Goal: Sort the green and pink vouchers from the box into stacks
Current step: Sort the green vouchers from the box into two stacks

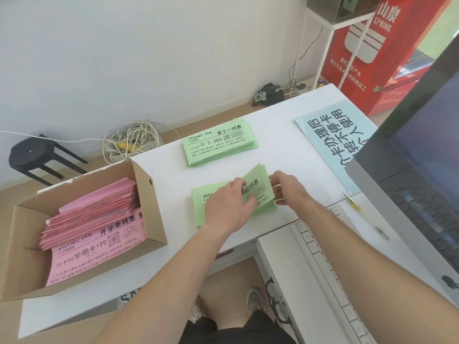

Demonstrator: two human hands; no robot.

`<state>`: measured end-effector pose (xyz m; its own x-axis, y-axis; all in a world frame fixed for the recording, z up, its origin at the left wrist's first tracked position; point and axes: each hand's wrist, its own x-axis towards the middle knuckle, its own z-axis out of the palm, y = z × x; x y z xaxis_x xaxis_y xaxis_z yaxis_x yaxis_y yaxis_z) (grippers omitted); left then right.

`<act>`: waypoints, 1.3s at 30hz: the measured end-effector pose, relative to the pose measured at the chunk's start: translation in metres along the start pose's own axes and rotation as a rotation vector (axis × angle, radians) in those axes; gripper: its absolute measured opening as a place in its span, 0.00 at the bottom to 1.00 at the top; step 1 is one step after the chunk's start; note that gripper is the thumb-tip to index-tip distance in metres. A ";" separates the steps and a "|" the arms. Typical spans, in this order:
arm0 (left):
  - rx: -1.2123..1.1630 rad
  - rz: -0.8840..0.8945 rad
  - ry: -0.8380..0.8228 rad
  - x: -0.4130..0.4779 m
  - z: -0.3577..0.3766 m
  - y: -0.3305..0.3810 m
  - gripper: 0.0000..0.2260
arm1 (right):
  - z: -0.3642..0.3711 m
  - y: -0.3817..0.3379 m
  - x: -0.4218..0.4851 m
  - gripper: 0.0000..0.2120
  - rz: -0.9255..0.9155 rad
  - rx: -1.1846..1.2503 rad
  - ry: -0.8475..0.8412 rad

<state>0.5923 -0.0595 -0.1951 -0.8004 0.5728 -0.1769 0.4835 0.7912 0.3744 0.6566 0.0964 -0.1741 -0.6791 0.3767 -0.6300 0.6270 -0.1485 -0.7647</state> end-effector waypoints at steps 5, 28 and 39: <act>-0.019 -0.180 -0.084 0.012 -0.025 0.017 0.35 | 0.008 0.006 -0.001 0.15 -0.046 0.172 -0.011; -0.456 -0.568 -0.106 0.029 -0.054 -0.014 0.28 | 0.039 -0.011 -0.011 0.23 -0.139 0.159 -0.159; -0.576 -0.599 -0.077 0.025 -0.040 -0.027 0.38 | 0.002 0.000 0.015 0.15 -0.118 -0.205 0.080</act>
<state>0.5450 -0.0747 -0.1735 -0.8278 0.1197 -0.5481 -0.2901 0.7450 0.6007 0.6452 0.1000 -0.1840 -0.7250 0.4528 -0.5189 0.6151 0.0867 -0.7837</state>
